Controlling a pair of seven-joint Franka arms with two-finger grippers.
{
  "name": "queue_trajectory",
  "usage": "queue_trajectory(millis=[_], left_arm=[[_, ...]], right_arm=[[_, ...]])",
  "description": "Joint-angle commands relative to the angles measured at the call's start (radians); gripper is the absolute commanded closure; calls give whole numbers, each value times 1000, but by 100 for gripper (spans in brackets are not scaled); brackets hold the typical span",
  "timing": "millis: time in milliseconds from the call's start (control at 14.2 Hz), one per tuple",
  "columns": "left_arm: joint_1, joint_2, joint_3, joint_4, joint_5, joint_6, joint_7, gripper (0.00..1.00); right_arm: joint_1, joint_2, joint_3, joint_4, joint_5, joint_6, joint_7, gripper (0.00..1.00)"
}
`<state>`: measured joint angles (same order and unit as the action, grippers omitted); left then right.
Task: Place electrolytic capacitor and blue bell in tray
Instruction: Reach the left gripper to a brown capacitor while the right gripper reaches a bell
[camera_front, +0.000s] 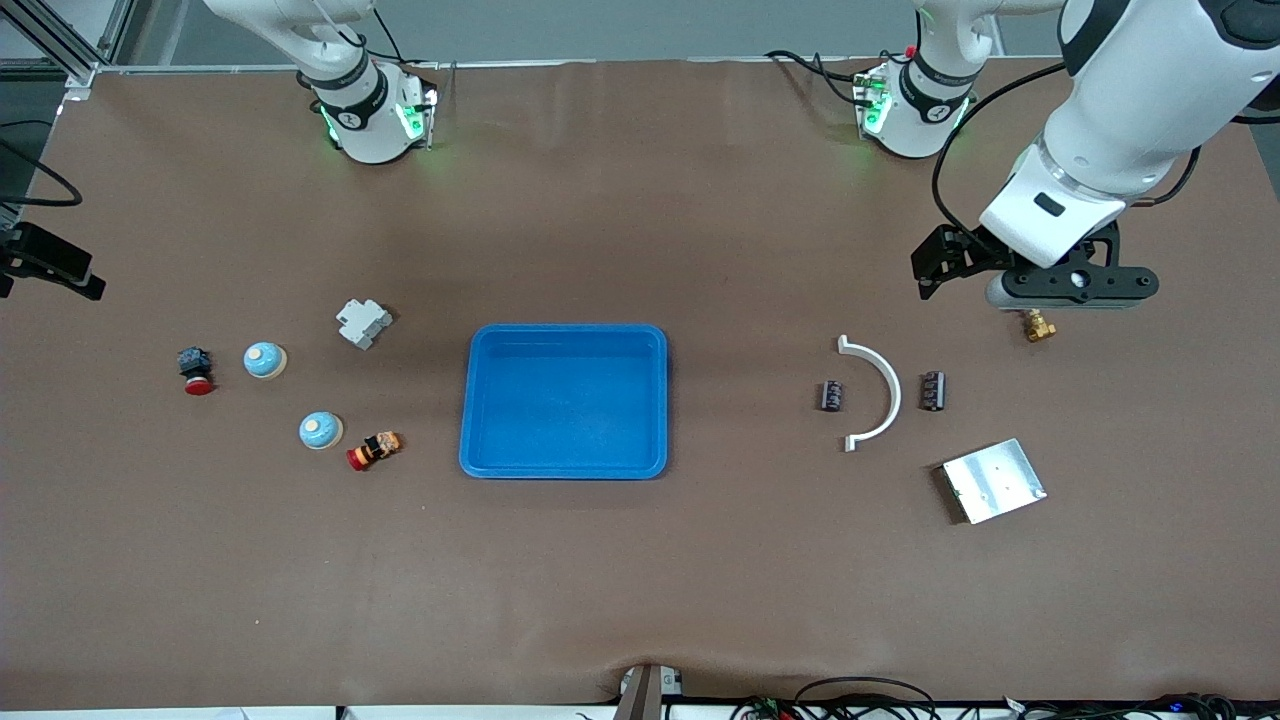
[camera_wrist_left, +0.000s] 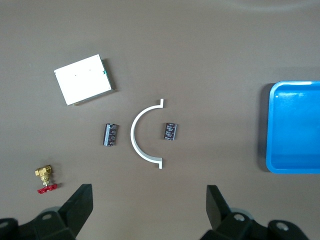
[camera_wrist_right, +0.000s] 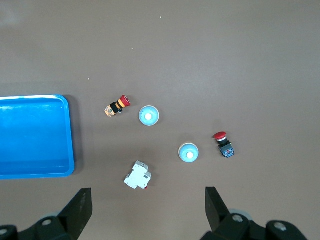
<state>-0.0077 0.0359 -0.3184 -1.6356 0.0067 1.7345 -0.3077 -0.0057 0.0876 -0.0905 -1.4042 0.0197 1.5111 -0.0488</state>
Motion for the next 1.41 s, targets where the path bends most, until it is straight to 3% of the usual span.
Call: queue_trajectory(millis=[0, 493, 915, 1127, 1338], left_arm=[[8, -5, -5, -3, -7, -7, -7, 0], [-9, 27, -13, -36, -7, 5, -7, 0], [-28, 36, -36, -212, -7, 215, -57, 0], [-50, 94, -36, -280, -2, 347, -63, 0], [-92, 201, -36, -291, 131, 414, -172, 0]], right_arm=[[0, 4, 3, 19, -6, -8, -8, 0], [-7, 12, 2, 19, 5, -5, -10, 0], [1, 17, 2, 10, 3, 41, -10, 0], [13, 41, 2, -1, 5, 57, -8, 0], [13, 92, 2, -21, -7, 86, -6, 0]])
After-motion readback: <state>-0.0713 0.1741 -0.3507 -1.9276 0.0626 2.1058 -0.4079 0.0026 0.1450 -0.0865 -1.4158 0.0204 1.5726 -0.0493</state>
